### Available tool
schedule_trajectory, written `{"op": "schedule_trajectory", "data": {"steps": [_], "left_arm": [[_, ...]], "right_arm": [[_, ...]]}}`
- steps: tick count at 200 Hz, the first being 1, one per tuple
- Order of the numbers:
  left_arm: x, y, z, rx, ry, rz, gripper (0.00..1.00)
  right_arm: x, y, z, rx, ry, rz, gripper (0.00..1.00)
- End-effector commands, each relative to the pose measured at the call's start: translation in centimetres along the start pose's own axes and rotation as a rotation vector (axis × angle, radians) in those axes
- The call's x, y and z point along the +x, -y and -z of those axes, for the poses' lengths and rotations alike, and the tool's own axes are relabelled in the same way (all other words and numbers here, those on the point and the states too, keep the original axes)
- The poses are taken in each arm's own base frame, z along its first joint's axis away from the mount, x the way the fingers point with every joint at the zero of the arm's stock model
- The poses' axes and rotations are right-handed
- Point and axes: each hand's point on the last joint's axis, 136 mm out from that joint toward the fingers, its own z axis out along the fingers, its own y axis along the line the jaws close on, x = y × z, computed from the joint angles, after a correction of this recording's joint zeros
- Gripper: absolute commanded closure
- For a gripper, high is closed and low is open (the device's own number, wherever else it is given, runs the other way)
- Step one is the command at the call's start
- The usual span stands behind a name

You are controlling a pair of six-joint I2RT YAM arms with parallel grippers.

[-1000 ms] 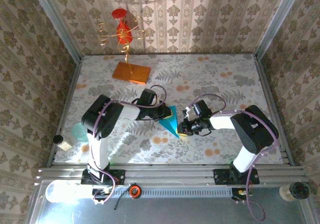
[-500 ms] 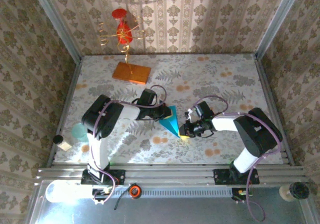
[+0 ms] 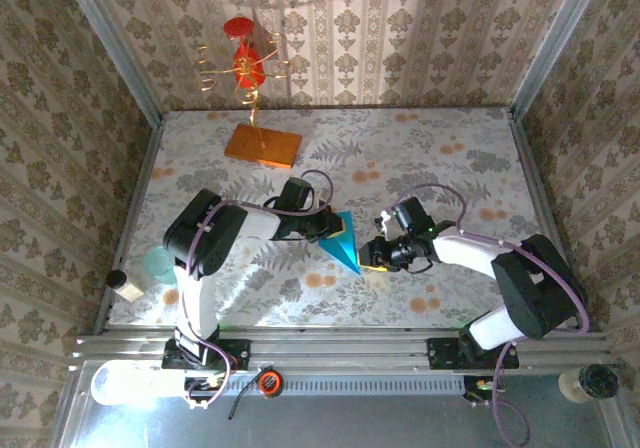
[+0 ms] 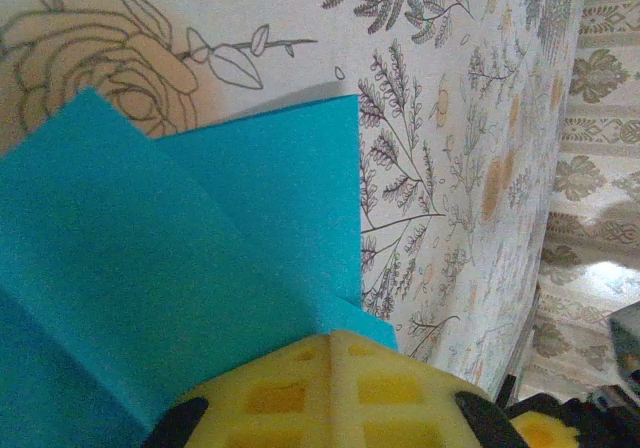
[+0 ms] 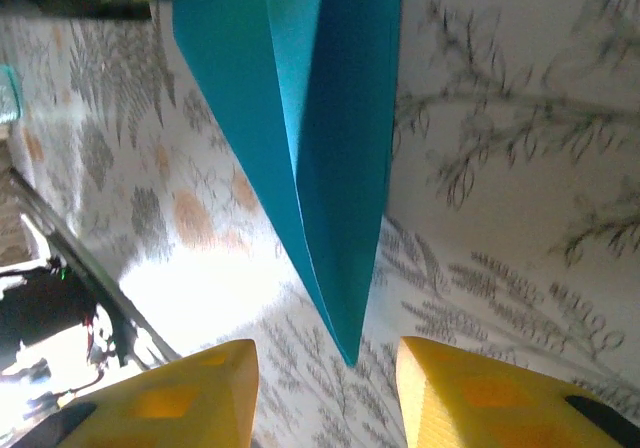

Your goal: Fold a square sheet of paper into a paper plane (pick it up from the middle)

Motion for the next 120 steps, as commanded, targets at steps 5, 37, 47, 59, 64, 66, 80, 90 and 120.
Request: {"op": "schedule_trajectory", "data": {"steps": [5, 37, 47, 59, 64, 66, 80, 90, 120], "left_arm": [[1.1, -2.6, -0.7, -0.072, -0.033, 0.042, 0.92], [1.2, -2.5, -0.6, -0.07, -0.034, 0.042, 0.92], [1.2, -2.5, -0.6, -0.07, -0.033, 0.042, 0.92], [1.1, -2.4, -0.6, -0.071, -0.032, 0.041, 0.92], [1.2, -2.5, -0.6, -0.071, -0.033, 0.043, 0.92], [1.2, -2.5, -0.6, -0.071, -0.033, 0.044, 0.92], [1.1, -2.5, -0.6, -0.071, -0.033, 0.043, 0.92], [1.2, -2.5, -0.7, -0.071, -0.034, 0.043, 0.92], [1.2, -2.5, -0.7, -0.072, -0.035, 0.044, 0.92]], "right_arm": [[-1.8, 0.9, -0.3, 0.086, 0.021, 0.001, 0.58], [-2.8, 0.1, -1.7, 0.064, 0.001, 0.02, 0.6], [-2.9, -0.3, -2.0, 0.055, -0.004, 0.032, 0.6], [-3.0, -0.5, -2.4, 0.053, -0.014, 0.041, 0.6], [-3.0, -0.5, -2.6, 0.054, -0.019, 0.042, 0.6], [-3.0, -0.5, -2.6, 0.054, -0.022, 0.043, 0.61], [-3.0, -0.4, -3.0, 0.06, -0.031, 0.043, 0.64], [-3.1, -0.2, -3.2, 0.063, -0.033, 0.042, 0.66], [-3.2, 0.0, -3.3, 0.075, -0.03, 0.043, 0.7]]}}
